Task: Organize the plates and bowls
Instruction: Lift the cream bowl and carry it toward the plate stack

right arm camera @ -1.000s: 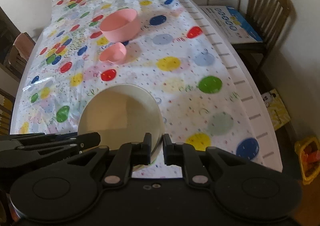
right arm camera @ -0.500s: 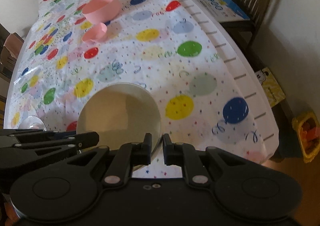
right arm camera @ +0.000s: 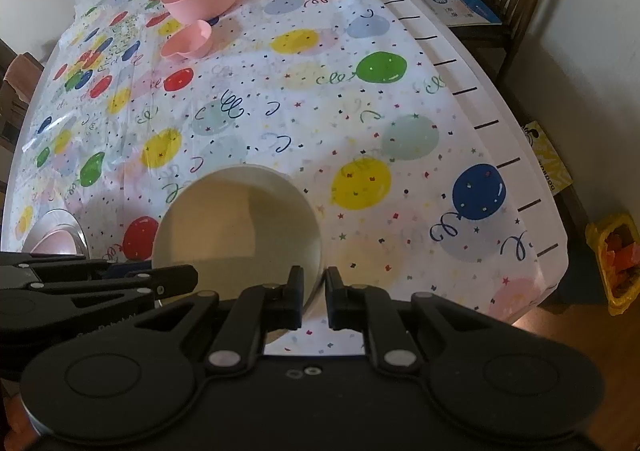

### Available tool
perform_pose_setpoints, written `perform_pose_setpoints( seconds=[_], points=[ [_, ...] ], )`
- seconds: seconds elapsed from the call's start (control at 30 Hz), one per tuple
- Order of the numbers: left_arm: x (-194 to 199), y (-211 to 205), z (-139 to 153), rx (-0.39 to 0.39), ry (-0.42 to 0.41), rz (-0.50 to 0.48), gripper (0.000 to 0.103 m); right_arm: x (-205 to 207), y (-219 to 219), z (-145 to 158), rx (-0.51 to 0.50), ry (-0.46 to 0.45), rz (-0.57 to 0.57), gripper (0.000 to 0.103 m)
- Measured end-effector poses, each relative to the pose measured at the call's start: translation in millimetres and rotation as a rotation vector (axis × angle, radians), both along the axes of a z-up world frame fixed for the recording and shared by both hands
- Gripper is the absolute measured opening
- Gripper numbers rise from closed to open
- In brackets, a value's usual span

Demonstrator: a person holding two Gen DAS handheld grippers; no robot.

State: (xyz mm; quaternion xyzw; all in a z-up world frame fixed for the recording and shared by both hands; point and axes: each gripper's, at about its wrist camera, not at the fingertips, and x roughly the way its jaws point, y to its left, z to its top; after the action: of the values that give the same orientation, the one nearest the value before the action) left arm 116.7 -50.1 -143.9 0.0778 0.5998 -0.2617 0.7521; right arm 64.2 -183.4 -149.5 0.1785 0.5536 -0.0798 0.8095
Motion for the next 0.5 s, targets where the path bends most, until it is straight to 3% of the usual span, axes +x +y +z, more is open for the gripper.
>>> perform_pose_setpoints(
  seconds=[0.17, 0.5],
  points=[
    [1, 3, 4, -0.008, -0.003, 0.000, 0.014, 1, -1, 4, -0.003, 0.005, 0.003, 0.018],
    [6, 21, 24, -0.052, -0.039, 0.007, 0.014, 10, 0, 29, -0.028, -0.042, 0.027, 0.023]
  ],
)
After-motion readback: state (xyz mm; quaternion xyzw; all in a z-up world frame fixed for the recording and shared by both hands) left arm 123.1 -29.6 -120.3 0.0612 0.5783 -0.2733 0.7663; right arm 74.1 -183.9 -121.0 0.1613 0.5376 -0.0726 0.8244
